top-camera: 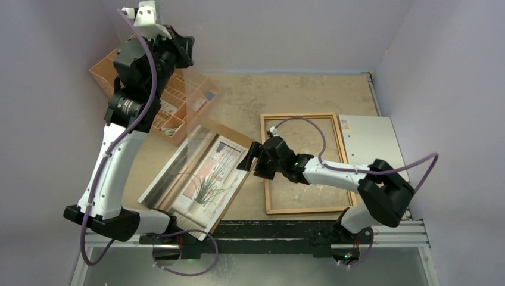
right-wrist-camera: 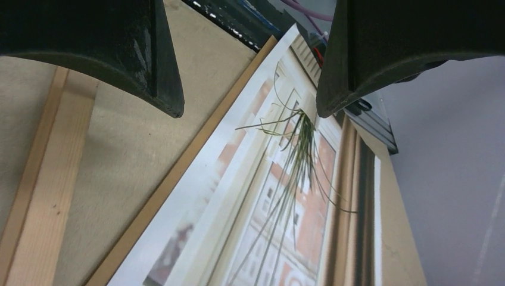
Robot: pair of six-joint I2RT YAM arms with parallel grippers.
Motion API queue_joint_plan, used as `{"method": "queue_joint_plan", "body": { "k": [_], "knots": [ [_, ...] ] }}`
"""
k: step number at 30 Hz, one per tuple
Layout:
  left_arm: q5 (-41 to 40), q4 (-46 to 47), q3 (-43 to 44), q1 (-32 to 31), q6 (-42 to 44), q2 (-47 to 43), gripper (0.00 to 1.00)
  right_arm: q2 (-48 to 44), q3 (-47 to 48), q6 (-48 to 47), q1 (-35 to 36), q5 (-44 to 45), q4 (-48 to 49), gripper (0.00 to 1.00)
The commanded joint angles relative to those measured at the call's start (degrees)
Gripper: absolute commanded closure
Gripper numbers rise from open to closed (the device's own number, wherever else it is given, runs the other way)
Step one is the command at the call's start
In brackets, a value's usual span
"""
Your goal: Put the photo into the frame
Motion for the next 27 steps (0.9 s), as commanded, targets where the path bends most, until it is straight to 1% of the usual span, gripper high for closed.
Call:
{"method": "queue_joint_plan", "body": {
  "k": [1, 5, 10, 14, 16, 18, 23, 27],
  "knots": [
    [-2.6, -1.9, -0.8, 0.2, -0.9, -4.1, 1.0, 4.2, 3.5, 5.8, 2.9, 2.3, -1.3, 0.16],
    [-2.8, -3.7, -1.5, 0.2, -1.2, -5.8, 1.0, 7.9, 5.4, 8.3, 4.2, 3.1, -3.7, 0.16],
    [-2.6, -3.0, -3.3, 0.2, -0.6, -7.0, 1.0, 10.4, 7.9, 9.7, 4.4, 5.8, -7.0, 0.16],
    [-2.9, -3.3, -2.2, 0.2, 0.5, -6.4, 1.0, 13.6, 10.7, 10.2, 4.3, 6.7, -7.9, 0.16],
    [-2.3, -3.2, -1.4, 0.2, 0.5, -6.1, 1.0, 15.8, 12.9, 10.2, 4.4, 6.2, -10.4, 0.16],
    [-1.3, -2.9, -0.8, 0.2, 0.5, -5.8, 1.0, 17.8, 14.9, 9.9, 4.2, 5.7, -11.6, 0.16],
    [0.6, -3.0, 2.1, 0.2, 0.4, -5.0, 1.0, 21.6, 20.8, 7.3, 3.1, 7.9, -13.0, 0.17],
    [1.8, -2.8, 3.2, 0.2, 0.2, -4.6, 1.0, 22.1, 23.5, 5.2, 1.2, 9.6, -12.7, 0.17]
  ]
}}
